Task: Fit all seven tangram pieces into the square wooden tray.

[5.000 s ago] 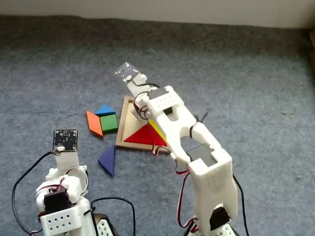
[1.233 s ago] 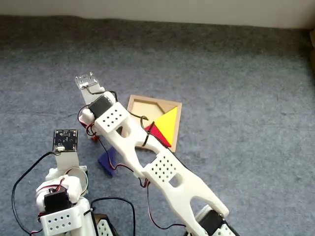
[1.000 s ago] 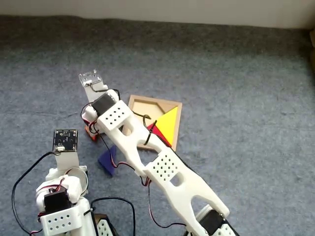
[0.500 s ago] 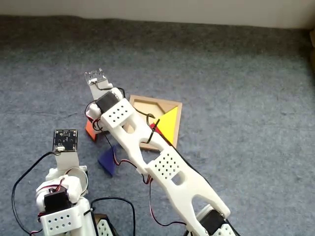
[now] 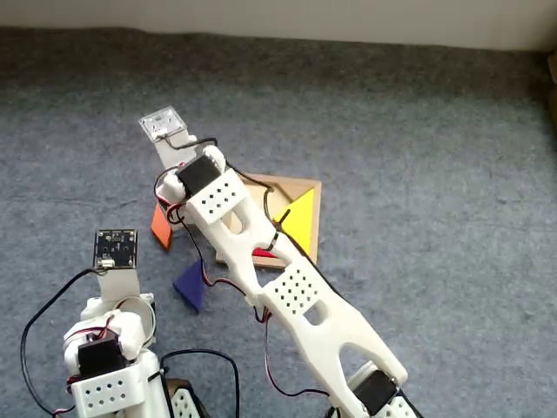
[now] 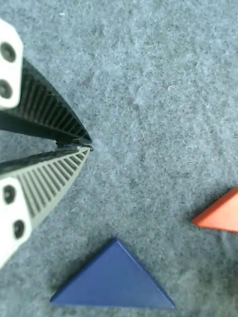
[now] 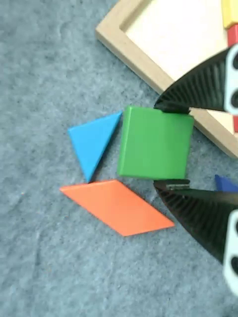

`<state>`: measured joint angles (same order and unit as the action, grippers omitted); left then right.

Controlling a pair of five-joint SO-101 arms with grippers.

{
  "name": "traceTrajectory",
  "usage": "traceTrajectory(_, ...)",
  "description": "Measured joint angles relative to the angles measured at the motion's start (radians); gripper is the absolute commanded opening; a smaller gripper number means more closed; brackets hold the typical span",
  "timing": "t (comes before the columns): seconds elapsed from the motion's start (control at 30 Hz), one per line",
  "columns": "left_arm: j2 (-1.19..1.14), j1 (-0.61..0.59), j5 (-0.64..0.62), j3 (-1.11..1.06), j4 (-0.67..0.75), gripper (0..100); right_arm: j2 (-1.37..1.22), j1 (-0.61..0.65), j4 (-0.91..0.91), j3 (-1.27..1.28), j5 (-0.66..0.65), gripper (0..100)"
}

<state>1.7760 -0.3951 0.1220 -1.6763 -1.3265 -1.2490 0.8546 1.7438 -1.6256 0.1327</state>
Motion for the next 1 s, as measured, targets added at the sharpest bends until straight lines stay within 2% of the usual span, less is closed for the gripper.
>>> traceTrajectory(0.17, 0.000, 0.000, 0.000, 0.000, 0.000, 1, 0.000, -0.003, 0.002, -0.006, -0.002, 6.7)
traceTrajectory(0.37, 0.000, 0.000, 0.000, 0.000, 0.000, 1, 0.094, -0.058, 0.002, 0.017, -0.094, 6.3)
traceTrajectory(0.73, 0.000, 0.000, 0.000, 0.000, 0.000, 1, 0.427, -0.109, 0.002, 0.606, -0.133, 6.3)
traceTrajectory(0.87, 0.000, 0.000, 0.000, 0.000, 0.000, 1, 0.428, -0.157, 0.002, 0.638, -0.226, 6.3)
traceTrajectory(1.0, 0.000, 0.000, 0.000, 0.000, 0.000, 1, 0.384, -0.187, -0.018, 0.638, -0.252, 6.3)
